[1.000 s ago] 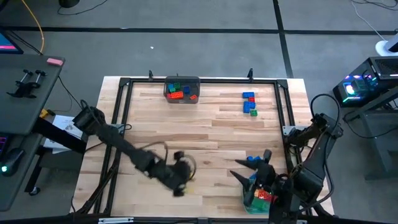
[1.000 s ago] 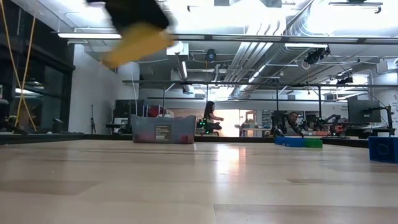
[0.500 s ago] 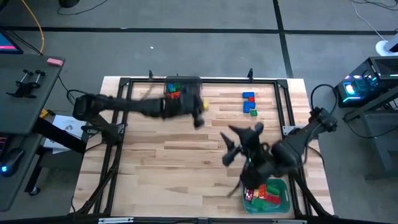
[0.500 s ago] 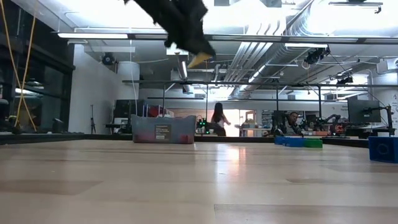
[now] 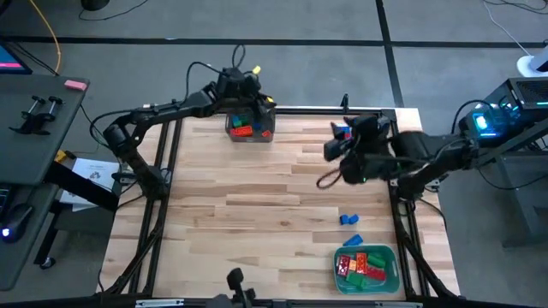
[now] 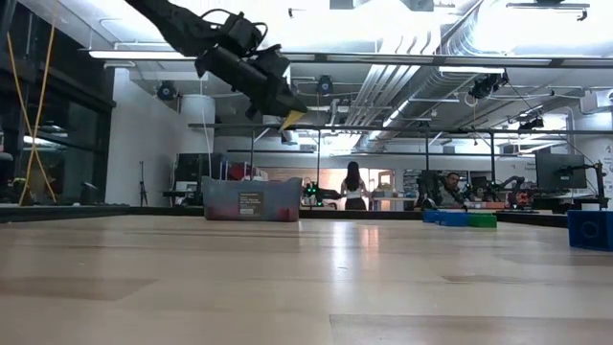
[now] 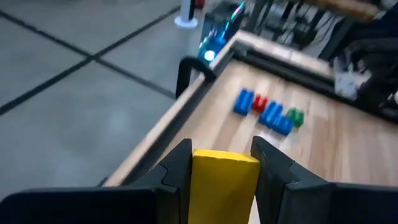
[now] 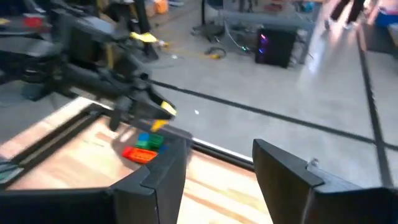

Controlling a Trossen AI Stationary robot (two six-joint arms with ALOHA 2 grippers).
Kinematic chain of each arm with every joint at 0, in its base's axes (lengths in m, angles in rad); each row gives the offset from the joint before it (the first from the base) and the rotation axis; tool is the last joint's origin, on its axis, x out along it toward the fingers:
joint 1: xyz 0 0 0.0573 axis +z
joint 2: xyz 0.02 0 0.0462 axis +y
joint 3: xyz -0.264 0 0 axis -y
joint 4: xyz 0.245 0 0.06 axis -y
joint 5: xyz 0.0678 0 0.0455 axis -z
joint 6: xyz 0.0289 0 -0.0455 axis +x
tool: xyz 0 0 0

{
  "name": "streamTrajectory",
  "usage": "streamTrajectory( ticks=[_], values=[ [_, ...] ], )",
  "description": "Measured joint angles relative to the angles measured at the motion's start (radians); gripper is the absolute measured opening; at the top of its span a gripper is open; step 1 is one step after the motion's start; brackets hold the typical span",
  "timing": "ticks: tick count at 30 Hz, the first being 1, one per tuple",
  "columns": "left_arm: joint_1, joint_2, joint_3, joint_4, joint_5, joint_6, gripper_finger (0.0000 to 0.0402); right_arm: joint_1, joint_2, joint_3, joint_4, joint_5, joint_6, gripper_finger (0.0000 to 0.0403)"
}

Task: Sort blocks by size
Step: Put the yellow game piece into the black bin

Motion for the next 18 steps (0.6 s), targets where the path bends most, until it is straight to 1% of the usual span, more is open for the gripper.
streamTrajectory(
  ticks=[4, 7, 11, 15, 18],
  values=[
    [0.037, 0.003, -0.036, 0.066, 0.077, -0.058, 0.0091, -0.057, -0.020, 0.000, -0.055, -0.033, 0.027, 0.0181],
    [0.042, 0.003, -0.064, 0.113, 0.082, -0.085, 0.0091, -0.083, -0.018, 0.000, -0.097, -0.052, 0.045, 0.0181],
    [0.033, 0.003, -0.100, 0.142, 0.085, -0.137, 0.0091, -0.108, -0.015, 0.000, -0.113, -0.108, 0.045, 0.0181],
    [0.020, 0.003, -0.120, 0.172, 0.085, -0.173, 0.0091, -0.103, -0.014, 0.000, -0.126, -0.148, 0.045, 0.0181],
    [0.015, 0.003, -0.123, 0.189, 0.082, -0.201, 0.0091, -0.090, -0.014, 0.000, -0.137, -0.156, 0.044, 0.0181]
  ],
)
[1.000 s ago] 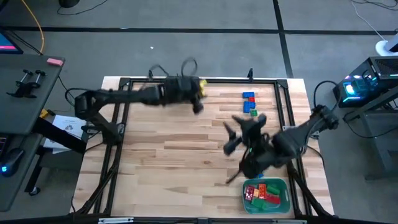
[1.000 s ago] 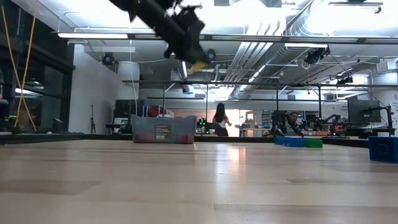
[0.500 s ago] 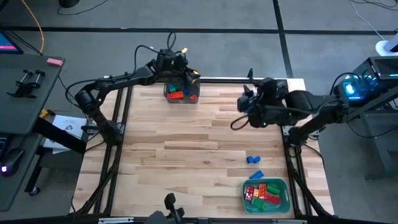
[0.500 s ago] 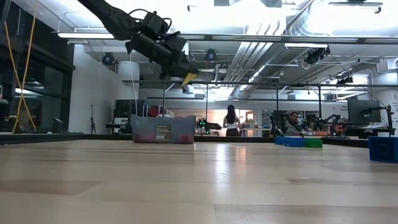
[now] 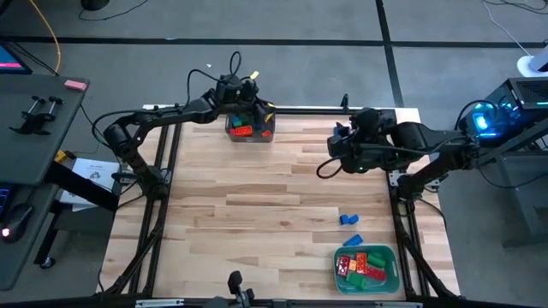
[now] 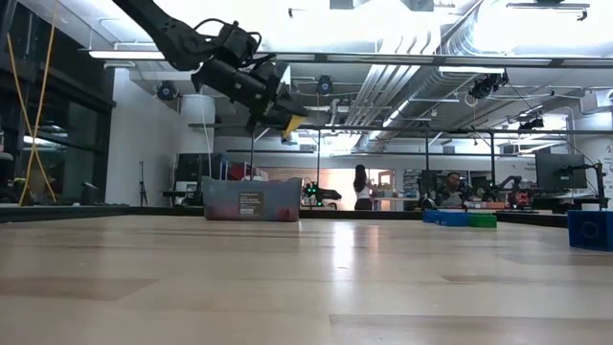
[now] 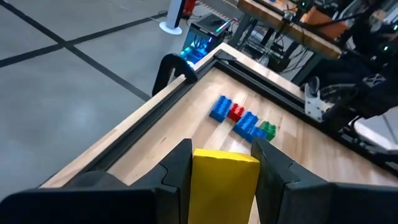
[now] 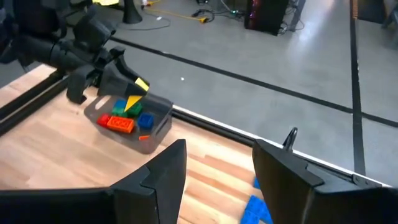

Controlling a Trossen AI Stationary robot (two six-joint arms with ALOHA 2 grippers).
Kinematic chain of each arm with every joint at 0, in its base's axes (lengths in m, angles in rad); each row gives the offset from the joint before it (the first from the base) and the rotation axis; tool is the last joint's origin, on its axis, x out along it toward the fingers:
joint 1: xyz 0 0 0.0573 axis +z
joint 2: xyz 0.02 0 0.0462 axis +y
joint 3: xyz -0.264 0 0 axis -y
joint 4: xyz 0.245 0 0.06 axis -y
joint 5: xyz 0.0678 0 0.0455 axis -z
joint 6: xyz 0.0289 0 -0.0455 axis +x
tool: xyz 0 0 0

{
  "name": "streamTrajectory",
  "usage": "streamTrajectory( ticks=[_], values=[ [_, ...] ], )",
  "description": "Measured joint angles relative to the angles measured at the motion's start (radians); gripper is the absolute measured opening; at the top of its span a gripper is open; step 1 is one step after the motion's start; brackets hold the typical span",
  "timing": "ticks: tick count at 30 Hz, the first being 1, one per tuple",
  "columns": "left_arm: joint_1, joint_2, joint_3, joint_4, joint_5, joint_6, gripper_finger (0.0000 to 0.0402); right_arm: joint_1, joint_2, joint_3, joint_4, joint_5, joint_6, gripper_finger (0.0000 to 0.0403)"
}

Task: Sort blocks by size
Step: Put the yellow game piece into the black bin

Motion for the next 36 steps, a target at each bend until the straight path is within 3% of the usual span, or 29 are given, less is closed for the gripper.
streamTrajectory(
  ticks=[12, 36],
  values=[
    [-0.004, -0.001, 0.000, 0.031, -0.025, -0.060, 0.0091, 0.024, 0.000, 0.000, -0.045, -0.014, -0.001, 0.0181],
    [0.012, -0.001, 0.000, 0.022, -0.188, -0.111, 0.0100, -0.022, -0.008, 0.000, -0.045, -0.065, -0.140, 0.0181]
  ],
)
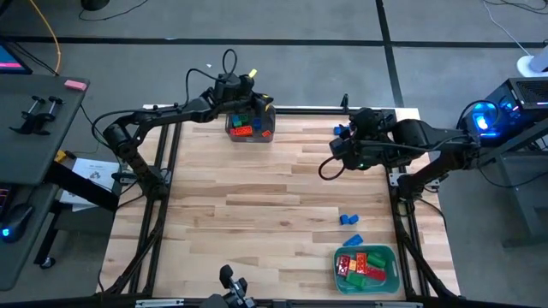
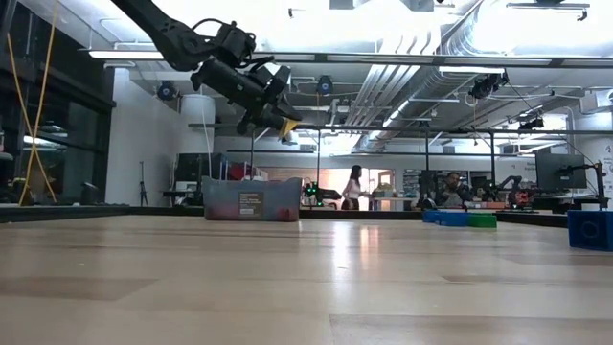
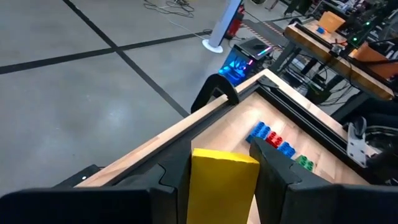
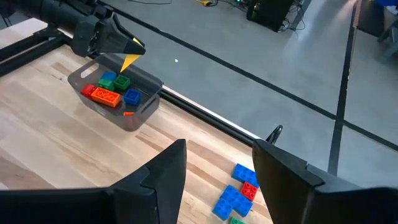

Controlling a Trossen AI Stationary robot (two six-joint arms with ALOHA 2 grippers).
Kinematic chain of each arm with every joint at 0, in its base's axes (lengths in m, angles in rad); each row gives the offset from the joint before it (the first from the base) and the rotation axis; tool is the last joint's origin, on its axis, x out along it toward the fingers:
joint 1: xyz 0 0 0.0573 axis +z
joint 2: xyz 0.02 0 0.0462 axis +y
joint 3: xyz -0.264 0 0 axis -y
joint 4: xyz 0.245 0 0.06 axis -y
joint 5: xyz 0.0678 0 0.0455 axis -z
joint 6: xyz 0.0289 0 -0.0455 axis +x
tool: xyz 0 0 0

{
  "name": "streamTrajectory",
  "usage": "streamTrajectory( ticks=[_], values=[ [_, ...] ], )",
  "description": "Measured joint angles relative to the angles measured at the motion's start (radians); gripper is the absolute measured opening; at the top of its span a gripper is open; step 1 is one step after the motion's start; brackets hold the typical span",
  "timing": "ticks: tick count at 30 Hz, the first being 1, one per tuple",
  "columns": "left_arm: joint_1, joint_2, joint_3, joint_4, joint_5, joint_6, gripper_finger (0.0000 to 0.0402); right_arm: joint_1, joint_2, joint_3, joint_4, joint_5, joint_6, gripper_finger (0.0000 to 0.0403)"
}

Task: Sort blocks by size
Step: Put the yellow game piece into the black bin

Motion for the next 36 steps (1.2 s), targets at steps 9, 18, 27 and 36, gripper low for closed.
streamTrajectory(
  ticks=[9, 18, 27, 36],
  values=[
    [0.000, 0.000, 0.000, -0.001, -0.004, -0.002, 0.0101, 0.000, 0.000, 0.000, 0.000, 0.000, 0.000, 0.0181],
    [0.006, 0.000, 0.001, -0.073, -0.108, -0.037, 0.0102, 0.000, 0.000, 0.000, 0.000, -0.004, 0.000, 0.0181],
    [0.021, 0.000, 0.001, -0.140, -0.124, -0.037, 0.0133, -0.009, 0.000, 0.000, 0.001, -0.008, -0.035, 0.0181],
    [0.021, 0.000, 0.001, -0.165, -0.120, -0.062, 0.0165, -0.009, -0.002, 0.000, 0.001, -0.017, -0.045, 0.0181]
  ],
)
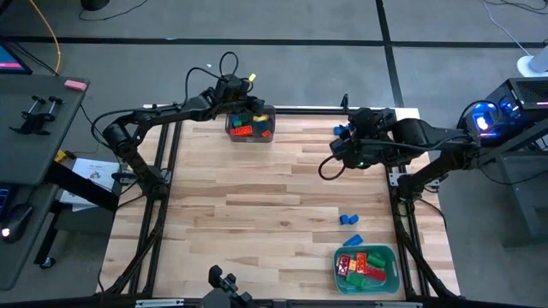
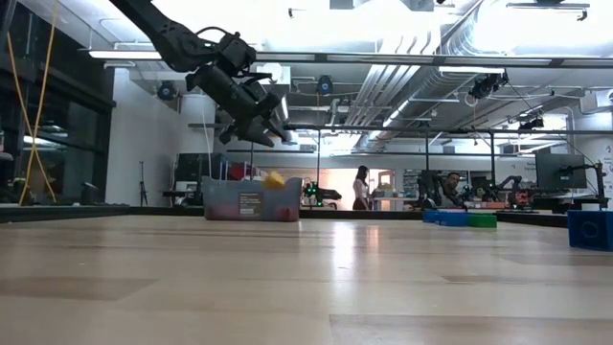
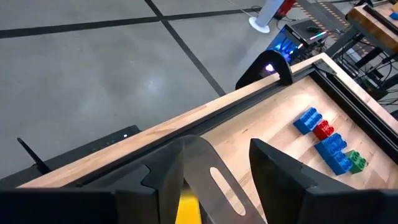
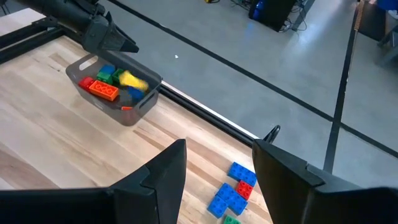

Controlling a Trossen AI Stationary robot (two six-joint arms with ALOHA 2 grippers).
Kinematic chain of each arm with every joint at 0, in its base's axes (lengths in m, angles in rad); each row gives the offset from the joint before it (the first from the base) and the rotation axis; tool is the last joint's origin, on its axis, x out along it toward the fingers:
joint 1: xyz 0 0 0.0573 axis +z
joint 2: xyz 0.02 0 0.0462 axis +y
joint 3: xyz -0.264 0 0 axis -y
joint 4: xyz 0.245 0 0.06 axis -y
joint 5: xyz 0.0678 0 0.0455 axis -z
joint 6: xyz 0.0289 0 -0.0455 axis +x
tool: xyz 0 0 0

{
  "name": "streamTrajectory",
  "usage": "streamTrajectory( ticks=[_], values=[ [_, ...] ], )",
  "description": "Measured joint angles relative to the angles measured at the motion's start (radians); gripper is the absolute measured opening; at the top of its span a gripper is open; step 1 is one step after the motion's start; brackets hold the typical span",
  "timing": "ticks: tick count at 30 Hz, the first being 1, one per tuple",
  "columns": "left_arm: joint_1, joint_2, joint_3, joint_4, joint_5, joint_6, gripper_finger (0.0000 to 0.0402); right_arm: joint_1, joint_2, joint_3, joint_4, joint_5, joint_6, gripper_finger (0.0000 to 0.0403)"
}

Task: Sort blocks by size
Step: Put the yellow game piece into the black bin, then put the blue game piece into the black bin

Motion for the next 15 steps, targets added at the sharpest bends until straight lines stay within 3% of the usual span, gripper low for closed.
streamTrajectory(
  ticks=[15],
  values=[
    [0.000, 0.000, 0.000, 0.000, 0.001, 0.000, 0.0170, 0.000, -0.053, 0.000, 0.000, 0.006, 0.000, 0.0181]
  ],
)
